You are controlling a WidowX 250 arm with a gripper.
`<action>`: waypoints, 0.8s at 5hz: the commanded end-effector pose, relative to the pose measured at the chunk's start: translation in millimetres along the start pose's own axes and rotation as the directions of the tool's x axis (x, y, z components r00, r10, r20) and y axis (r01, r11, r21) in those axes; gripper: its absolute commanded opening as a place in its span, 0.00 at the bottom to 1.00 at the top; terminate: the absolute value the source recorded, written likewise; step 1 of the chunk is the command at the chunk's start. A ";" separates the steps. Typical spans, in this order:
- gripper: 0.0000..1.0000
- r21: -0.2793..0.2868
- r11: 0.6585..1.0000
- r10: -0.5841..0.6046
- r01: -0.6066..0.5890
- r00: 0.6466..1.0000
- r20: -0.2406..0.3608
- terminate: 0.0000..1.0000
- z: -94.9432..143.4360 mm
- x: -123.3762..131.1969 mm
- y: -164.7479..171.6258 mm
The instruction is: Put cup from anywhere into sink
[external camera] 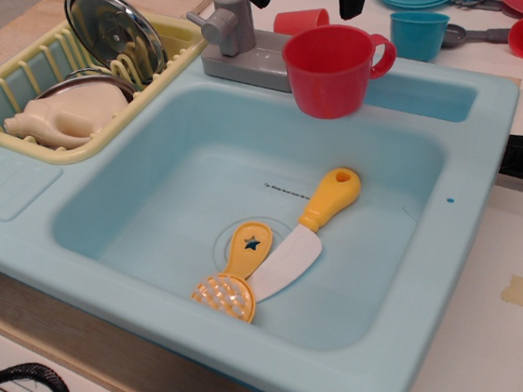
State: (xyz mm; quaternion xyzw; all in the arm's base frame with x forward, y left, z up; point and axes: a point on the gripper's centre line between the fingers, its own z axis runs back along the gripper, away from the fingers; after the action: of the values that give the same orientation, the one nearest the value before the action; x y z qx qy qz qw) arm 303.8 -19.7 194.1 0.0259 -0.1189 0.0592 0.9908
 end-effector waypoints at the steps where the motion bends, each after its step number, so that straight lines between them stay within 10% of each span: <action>1: 1.00 0.000 1.000 0.000 0.000 1.000 0.000 0.00 0.0 0.0 0.0; 4: 1.00 -0.050 0.996 -0.074 0.074 0.997 -0.007 0.00 -11.6 6.7 -28.0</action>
State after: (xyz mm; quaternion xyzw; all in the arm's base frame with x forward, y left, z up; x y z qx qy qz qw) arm 313.8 -48.6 169.6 -0.0031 -0.0954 0.0244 0.9951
